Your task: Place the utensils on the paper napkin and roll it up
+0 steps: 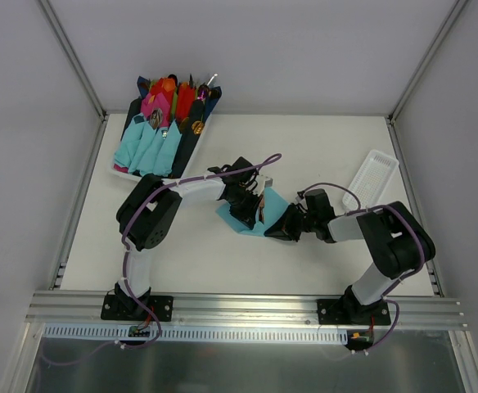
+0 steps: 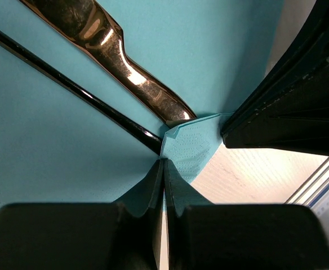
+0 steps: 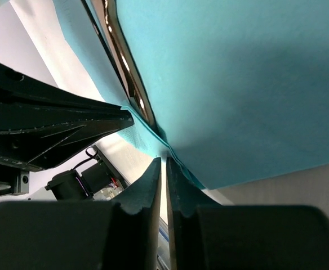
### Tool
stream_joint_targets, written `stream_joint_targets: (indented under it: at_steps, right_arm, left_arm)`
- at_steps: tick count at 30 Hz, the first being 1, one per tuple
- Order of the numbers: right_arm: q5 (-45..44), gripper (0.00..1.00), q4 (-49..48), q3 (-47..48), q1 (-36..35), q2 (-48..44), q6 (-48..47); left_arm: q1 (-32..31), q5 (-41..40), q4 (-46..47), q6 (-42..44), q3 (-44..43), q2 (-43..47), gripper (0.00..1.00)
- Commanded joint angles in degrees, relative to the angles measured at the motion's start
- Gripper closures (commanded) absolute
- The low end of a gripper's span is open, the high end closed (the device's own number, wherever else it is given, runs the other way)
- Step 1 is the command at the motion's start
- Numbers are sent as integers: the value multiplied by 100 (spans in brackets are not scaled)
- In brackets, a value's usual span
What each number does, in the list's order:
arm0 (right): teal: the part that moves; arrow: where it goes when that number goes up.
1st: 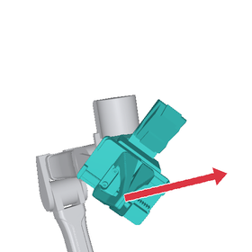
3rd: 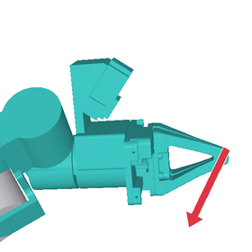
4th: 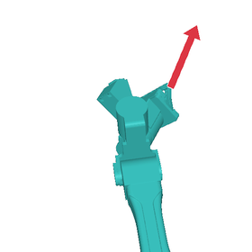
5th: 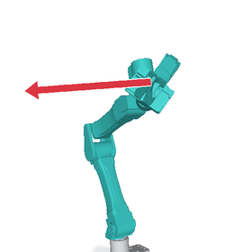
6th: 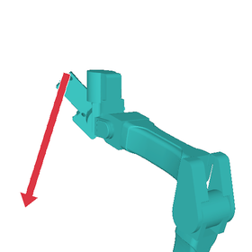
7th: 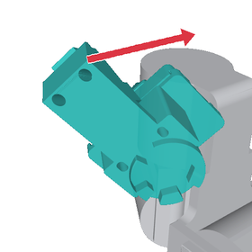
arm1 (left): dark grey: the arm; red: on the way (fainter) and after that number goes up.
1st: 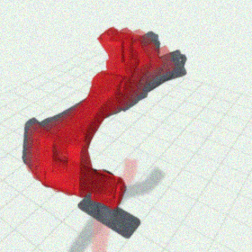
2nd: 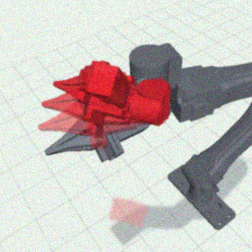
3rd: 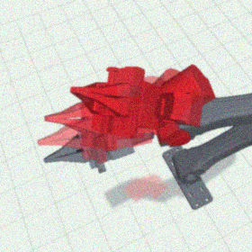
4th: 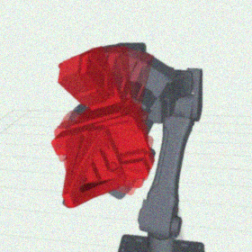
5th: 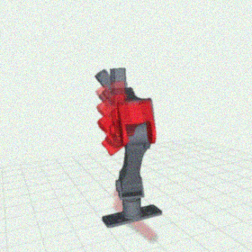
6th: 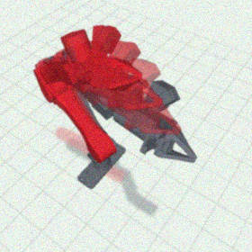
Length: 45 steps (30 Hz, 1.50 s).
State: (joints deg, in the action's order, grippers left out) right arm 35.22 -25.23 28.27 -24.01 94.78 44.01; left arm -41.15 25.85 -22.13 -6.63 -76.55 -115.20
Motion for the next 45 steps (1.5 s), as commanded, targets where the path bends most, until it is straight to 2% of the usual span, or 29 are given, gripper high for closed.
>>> stream_joint_targets:
  at_steps: [1, 10, 26, 32, 39, 45]
  right_arm:
    - [2, 89, 80, 143, -112, -294, -191]
    - [20, 89, 89, 521, -376, -118, -173]
    - [-428, 93, 63, 434, -473, 445, -50]
    - [-534, 93, 80, 372, -491, 453, 29]
    - [-578, 94, 71, 319, -491, 453, 90]
    - [-604, 94, 71, 328, -499, 418, 134]
  left_arm:
    - [54, -168, -99, 66, -17, -55, 100]
    - [54, -150, -116, 101, -70, -82, 100]
    - [54, -44, -125, 118, -114, 6, 100]
    - [63, -27, -134, 171, -26, 427, 99]
    - [63, 463, -134, 119, 132, 1043, 98]
    - [19, 738, -134, -13, 211, 938, 97]
